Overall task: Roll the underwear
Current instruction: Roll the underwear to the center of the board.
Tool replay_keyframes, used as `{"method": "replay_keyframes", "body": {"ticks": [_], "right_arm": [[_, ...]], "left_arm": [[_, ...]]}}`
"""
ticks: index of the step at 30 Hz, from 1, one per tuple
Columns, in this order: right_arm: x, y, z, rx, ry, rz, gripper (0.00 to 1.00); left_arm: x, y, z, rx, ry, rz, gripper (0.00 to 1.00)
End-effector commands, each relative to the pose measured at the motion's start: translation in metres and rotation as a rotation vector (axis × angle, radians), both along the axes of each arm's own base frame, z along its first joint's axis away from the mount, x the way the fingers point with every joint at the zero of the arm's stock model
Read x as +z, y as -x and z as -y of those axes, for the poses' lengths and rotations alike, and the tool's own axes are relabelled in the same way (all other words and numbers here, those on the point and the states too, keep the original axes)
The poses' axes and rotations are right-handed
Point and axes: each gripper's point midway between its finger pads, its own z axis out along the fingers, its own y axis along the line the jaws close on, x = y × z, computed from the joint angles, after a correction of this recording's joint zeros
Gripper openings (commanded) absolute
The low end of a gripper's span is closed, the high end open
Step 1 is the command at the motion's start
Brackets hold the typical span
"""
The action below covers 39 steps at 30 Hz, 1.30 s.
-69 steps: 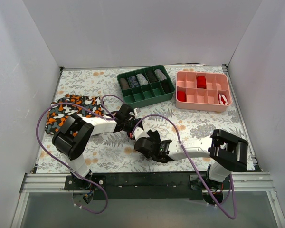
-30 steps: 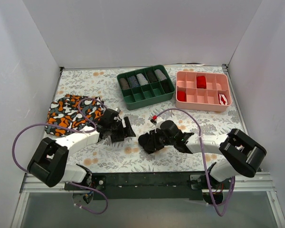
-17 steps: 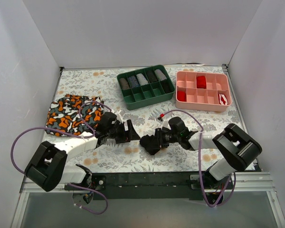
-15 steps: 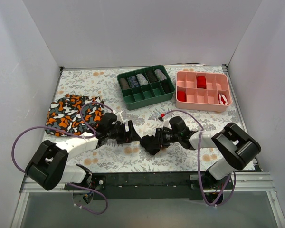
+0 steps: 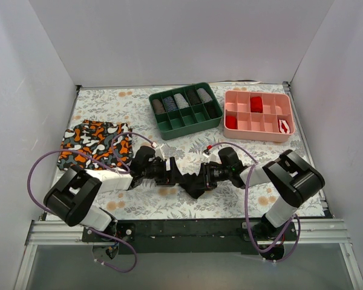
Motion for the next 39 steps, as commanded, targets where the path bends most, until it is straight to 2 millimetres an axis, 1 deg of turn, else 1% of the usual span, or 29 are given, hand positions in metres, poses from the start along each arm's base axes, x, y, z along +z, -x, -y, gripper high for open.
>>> {"method": "replay_keyframes", "body": {"ticks": [1,2,3,5,9,12,16,18,20,21,22,24,25,26,27,28,29,30,31,32,33,34,36,37,38,39], "right_arm": [[-0.059,0.045,0.039,-0.011,0.24,-0.219,0.22],[-0.059,0.045,0.039,-0.013,0.238,-0.219,0.22],[-0.059,0.045,0.039,-0.012,0.236,-0.218,0.22],[-0.058,0.045,0.039,-0.012,0.232,-0.217,0.23],[-0.059,0.044,0.04,-0.006,0.246,-0.202,0.24],[-0.056,0.042,0.038,0.002,0.234,-0.189,0.26],[-0.049,0.041,0.036,0.012,0.212,-0.168,0.32],[-0.044,0.038,0.033,0.021,0.196,-0.141,0.35],[-0.036,0.034,0.031,0.025,0.176,-0.101,0.41],[-0.032,0.032,0.03,0.025,0.17,-0.085,0.44],[-0.025,0.027,0.029,0.016,0.161,-0.047,0.49],[-0.02,0.023,0.03,0.02,0.181,-0.004,0.53],[-0.015,0.017,0.032,0.006,0.193,0.043,0.55],[-0.014,0.018,0.036,0.008,0.223,0.044,0.56],[-0.01,0.014,0.037,0.022,0.239,0.092,0.57],[-0.003,0.005,0.04,-0.003,0.264,0.155,0.61],[0.001,0.003,0.042,-0.005,0.285,0.19,0.64],[-0.001,0.009,0.05,0.009,0.334,0.187,0.65],[0.008,-0.002,0.053,-0.018,0.361,0.262,0.66],[0.01,-0.003,0.057,-0.024,0.389,0.284,0.67],[0.011,0.001,0.062,-0.022,0.43,0.294,0.67],[0.021,-0.009,0.067,-0.062,0.457,0.372,0.68],[0.03,-0.015,0.072,-0.101,0.497,0.449,0.69],[0.041,-0.017,0.072,-0.113,0.478,0.495,0.72],[0.048,-0.018,0.07,-0.117,0.468,0.526,0.83],[0.052,-0.017,0.068,-0.113,0.468,0.56,0.84]], "left_arm": [[-0.002,-0.005,0.008,-0.002,0.018,0.016,0.72],[-0.006,-0.006,0.009,-0.001,0.011,0.009,0.71],[-0.009,-0.007,0.009,0.003,0.003,0.002,0.68],[-0.018,-0.007,0.007,0.01,-0.02,-0.016,0.67],[-0.036,0.002,-0.001,0.023,-0.064,-0.052,0.63],[-0.043,0.004,-0.005,0.028,-0.089,-0.063,0.6],[-0.054,0.008,-0.005,0.021,-0.132,-0.081,0.51],[-0.059,0.011,-0.005,0.01,-0.152,-0.089,0.44],[-0.065,0.014,-0.005,0.009,-0.174,-0.101,0.38],[-0.065,0.015,-0.004,0.003,-0.177,-0.101,0.36],[-0.066,0.016,-0.005,0.006,-0.183,-0.107,0.35],[-0.066,0.014,-0.004,0.015,-0.2,-0.106,0.34],[-0.066,0.014,-0.005,0.017,-0.206,-0.106,0.34],[-0.065,0.013,-0.004,0.02,-0.213,-0.109,0.34],[-0.065,0.013,-0.004,0.022,-0.217,-0.111,0.33],[-0.064,0.011,-0.004,0.022,-0.22,-0.109,0.32],[-0.064,0.012,-0.005,0.022,-0.23,-0.115,0.32],[-0.062,0.009,-0.003,0.022,-0.23,-0.111,0.31],[-0.062,0.008,-0.003,0.025,-0.237,-0.11,0.31],[-0.063,0.009,-0.004,0.02,-0.25,-0.118,0.31],[-0.06,0.006,-0.001,0.017,-0.248,-0.113,0.31],[-0.06,0.006,-0.001,0.016,-0.253,-0.115,0.31],[-0.061,0.007,-0.002,0.009,-0.277,-0.131,0.31],[-0.058,0.003,0.002,0.006,-0.274,-0.128,0.31],[-0.061,0.008,-0.002,0.004,-0.3,-0.16,0.3],[-0.064,0.009,-0.002,0.001,-0.315,-0.175,0.3]]}}
